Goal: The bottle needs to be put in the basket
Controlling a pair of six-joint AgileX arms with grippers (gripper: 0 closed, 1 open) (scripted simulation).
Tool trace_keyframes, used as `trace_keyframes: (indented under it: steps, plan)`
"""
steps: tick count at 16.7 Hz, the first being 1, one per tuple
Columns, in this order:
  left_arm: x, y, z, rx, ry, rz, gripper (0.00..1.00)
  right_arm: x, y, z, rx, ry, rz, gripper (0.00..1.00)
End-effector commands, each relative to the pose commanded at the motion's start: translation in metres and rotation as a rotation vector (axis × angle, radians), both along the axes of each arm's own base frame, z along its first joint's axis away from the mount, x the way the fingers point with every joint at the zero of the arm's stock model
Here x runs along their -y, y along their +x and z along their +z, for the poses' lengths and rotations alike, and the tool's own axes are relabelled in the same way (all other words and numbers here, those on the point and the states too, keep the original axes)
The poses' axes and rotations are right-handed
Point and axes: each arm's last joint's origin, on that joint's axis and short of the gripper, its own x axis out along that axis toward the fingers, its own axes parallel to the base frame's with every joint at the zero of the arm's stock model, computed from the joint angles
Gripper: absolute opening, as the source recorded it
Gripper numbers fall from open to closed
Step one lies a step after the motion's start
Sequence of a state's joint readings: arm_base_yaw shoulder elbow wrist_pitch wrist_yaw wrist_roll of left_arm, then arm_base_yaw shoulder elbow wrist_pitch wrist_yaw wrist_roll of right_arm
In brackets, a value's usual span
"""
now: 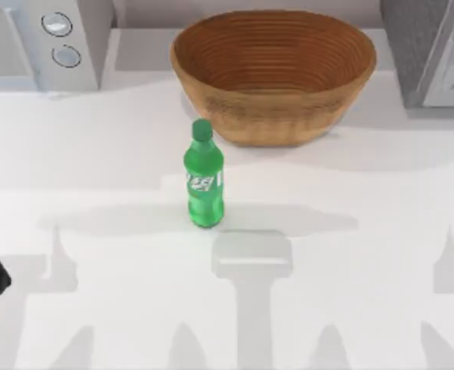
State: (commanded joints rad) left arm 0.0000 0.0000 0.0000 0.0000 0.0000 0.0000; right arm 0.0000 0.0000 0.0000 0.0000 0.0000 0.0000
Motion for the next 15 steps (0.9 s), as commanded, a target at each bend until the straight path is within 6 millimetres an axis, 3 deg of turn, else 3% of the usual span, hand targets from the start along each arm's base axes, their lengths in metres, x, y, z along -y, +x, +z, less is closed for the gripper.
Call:
trace_keyframes:
  steps: [8, 15]
  plan:
    - [0.007, 0.013, 0.015, 0.024, 0.0, -0.101, 1.0, 0.0, 0.0, 0.0, 0.0, 0.0, 0.0, 1.0]
    - [0.035, 0.067, 0.024, 0.004, 0.008, -0.361, 1.0, 0.0, 0.0, 0.0, 0.0, 0.0, 0.0, 1.0]
